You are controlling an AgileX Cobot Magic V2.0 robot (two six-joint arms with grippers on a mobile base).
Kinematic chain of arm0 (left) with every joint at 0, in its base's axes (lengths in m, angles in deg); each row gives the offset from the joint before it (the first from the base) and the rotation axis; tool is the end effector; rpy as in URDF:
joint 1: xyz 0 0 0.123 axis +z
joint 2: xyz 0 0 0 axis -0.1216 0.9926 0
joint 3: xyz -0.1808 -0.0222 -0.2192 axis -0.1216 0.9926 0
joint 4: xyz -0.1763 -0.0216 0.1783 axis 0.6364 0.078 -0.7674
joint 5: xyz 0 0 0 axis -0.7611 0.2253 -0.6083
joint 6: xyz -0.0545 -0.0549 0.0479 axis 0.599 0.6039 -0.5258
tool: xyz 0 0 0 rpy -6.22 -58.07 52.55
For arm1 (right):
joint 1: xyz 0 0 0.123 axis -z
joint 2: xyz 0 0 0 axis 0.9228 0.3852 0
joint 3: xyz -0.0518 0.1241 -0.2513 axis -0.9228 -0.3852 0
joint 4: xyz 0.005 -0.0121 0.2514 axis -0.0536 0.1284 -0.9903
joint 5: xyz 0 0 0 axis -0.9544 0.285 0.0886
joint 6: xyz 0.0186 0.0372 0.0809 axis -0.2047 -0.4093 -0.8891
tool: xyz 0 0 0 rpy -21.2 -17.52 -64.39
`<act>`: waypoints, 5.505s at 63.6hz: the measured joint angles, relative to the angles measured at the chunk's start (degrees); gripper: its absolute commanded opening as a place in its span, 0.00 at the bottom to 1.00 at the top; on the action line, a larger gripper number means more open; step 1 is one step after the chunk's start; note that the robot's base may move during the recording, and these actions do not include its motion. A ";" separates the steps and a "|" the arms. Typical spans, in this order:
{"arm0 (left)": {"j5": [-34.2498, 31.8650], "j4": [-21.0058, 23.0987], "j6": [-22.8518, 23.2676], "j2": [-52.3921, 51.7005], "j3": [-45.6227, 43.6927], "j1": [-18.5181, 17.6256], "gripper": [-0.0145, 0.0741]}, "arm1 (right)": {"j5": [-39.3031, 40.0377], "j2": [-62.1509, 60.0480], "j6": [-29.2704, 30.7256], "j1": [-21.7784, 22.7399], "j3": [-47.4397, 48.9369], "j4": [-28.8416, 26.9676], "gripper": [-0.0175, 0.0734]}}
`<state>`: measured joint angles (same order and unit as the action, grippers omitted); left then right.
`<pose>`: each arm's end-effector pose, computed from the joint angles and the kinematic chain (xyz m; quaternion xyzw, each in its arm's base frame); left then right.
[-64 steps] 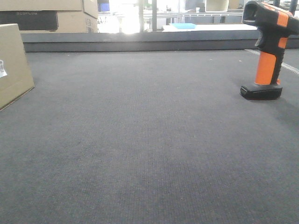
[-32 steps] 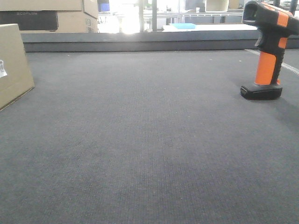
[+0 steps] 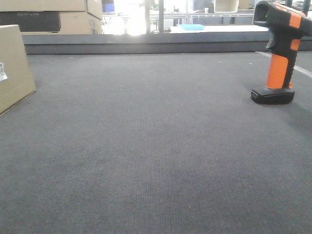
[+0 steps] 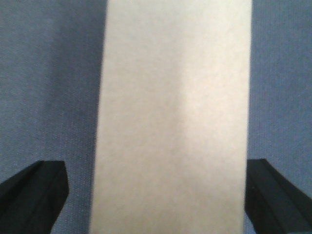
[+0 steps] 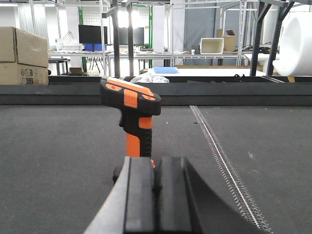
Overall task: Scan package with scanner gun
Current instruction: 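Lift and tilt the box with the left gripper, label toward scanner, then close the right gripper on the orange scanner gun's handle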
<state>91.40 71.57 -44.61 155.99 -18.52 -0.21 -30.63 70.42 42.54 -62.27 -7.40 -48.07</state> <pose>0.3641 0.0432 0.3033 -0.0337 0.9762 0.0179 0.2133 0.0568 -0.0057 0.2160 0.0531 0.6637 -0.0110 0.7460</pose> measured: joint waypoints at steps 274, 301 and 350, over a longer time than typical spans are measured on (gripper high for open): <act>-14.33 11.97 29.97 1.72 1.22 -31.88 0.04 | 54.60 93.93 -22.09 -0.13 27.98 12.98 0.01; -14.33 11.97 29.97 1.72 1.22 -31.88 0.04 | 48.64 93.93 -22.33 -0.13 29.73 12.98 0.61; -14.57 11.97 29.97 1.72 1.22 -31.88 0.04 | 43.04 97.47 -23.79 -0.38 36.82 12.13 0.82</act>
<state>76.82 83.54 -14.64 157.72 -17.31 -32.09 12.41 167.89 18.75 -62.65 29.42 -35.95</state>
